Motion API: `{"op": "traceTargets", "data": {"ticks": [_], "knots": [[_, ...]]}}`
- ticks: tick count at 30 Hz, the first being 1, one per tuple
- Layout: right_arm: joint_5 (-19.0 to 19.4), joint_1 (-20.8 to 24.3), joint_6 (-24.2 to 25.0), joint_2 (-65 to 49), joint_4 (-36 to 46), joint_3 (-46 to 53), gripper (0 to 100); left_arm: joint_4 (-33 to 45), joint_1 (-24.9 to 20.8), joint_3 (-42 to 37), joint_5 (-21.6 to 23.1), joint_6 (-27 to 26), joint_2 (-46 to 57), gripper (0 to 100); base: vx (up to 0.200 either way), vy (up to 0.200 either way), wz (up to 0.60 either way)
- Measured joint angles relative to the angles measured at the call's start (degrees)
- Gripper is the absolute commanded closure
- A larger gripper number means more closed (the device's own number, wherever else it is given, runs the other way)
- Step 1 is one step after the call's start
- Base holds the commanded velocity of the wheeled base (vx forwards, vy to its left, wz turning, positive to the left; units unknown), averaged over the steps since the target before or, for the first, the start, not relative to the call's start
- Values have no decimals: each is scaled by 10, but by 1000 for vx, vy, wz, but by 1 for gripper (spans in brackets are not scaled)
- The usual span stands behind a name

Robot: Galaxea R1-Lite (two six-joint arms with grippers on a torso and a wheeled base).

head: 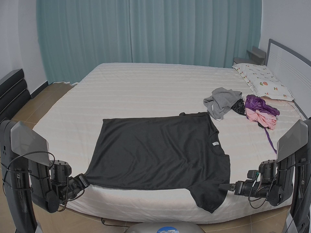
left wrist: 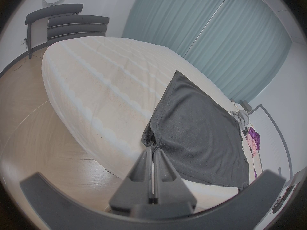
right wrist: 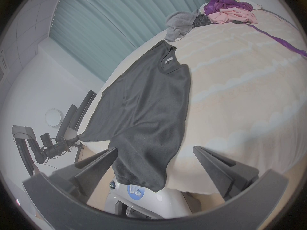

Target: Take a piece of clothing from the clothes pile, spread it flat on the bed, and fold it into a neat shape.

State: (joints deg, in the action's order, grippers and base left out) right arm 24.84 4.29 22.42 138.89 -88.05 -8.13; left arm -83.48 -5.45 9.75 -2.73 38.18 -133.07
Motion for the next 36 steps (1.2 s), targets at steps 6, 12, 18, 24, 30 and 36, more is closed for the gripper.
{"op": "traceTargets", "data": {"ticks": [6, 12, 18, 24, 30, 36], "knots": [[-4, 25, 1, 10, 0, 0, 0, 0, 0, -1, 0, 0, 0, 100, 0, 0, 0], [-5, 36, 1, 18, 4, -8, 0, 0, 0, 0, 0, 0, 0, 100, 0, 0, 0], [-6, 50, 2, 21, 2, -12, 0, 0, 0, 0, 0, 0, 0, 100, 0, 0, 0], [-6, 55, 3, 22, 4, -15, 0, 0, 0, 2, 0, 0, 0, 100, 0, 0, 0], [-30, 56, 4, 23, 1, -14, 100, 0, 0, 2, 0, 0, 0, 100, 0, 0, 0], [-42, 47, 2, 20, -1, -5, 100, 0, 0, 2, 0, 0, 0, 100, 0, 0, 0]]}}
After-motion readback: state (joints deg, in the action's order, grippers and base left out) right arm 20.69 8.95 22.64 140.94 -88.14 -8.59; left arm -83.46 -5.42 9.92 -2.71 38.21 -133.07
